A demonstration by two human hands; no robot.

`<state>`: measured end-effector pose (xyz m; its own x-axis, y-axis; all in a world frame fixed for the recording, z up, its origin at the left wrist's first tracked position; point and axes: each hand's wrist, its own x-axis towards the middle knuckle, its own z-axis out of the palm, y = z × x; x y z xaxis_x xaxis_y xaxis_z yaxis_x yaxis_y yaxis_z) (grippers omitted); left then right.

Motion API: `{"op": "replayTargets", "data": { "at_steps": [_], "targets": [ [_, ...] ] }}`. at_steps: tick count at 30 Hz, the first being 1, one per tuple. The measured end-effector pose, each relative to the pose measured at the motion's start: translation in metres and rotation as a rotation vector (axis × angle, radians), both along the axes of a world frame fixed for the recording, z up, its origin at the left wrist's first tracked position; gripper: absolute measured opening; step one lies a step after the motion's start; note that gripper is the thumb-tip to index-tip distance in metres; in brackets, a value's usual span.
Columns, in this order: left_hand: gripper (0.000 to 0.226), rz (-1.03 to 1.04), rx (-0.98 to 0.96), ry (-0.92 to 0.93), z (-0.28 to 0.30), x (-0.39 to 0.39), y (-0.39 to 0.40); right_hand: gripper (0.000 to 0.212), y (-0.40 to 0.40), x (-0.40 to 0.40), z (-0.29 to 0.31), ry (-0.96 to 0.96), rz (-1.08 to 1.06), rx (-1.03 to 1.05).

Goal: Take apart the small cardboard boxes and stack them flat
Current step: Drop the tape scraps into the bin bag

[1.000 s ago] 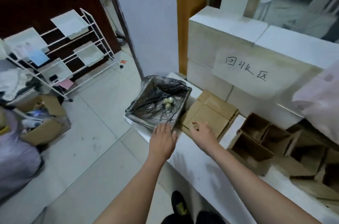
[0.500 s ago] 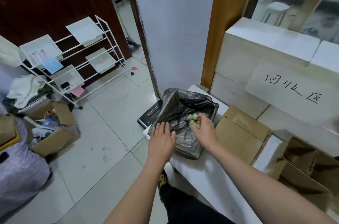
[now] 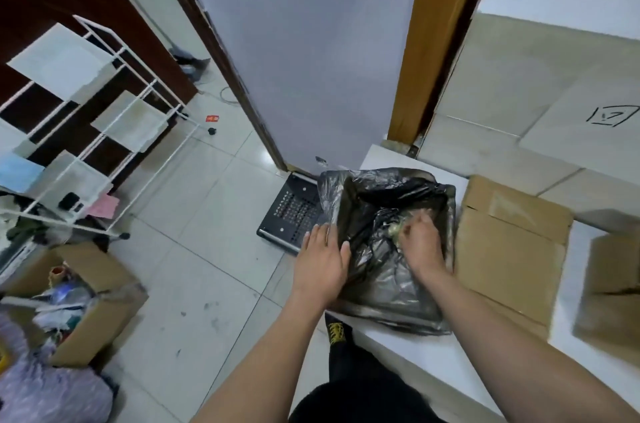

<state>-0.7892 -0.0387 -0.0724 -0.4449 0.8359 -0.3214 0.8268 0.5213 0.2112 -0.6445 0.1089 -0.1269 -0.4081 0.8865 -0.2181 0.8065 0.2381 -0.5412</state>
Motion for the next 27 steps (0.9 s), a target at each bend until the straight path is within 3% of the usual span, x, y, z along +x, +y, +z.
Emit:
{"op": "replayTargets", "data": {
  "at_steps": [2, 6, 11, 16, 21, 27],
  "targets": [
    [0.057, -0.016, -0.007, -0.027, -0.005, -0.011, 0.001, 0.004, -0.002, -0.008, -0.004, 0.007, -0.041, -0.021],
    [0.056, -0.068, -0.052, -0.077, -0.014, -0.029, 0.003, 0.030, -0.002, -0.018, -0.010, -0.019, -0.114, -0.027],
    [0.056, -0.155, -0.079, -0.071, -0.020, -0.047, 0.014, 0.012, 0.003, -0.023, -0.015, -0.194, -0.148, -0.035],
    [0.055, -0.253, -0.107, -0.033, -0.017, -0.063, 0.021, 0.016, -0.001, -0.030, -0.010, -0.313, -0.146, 0.017],
    [0.058, -0.290, -0.141, -0.027, -0.016, -0.072, 0.023, 0.041, -0.001, -0.042, 0.001, -0.205, -0.214, -0.077],
    [0.058, -0.303, -0.136, -0.008, -0.018, -0.072, 0.023, 0.048, -0.003, -0.041, 0.006, -0.389, -0.149, -0.001]
  ]
}}
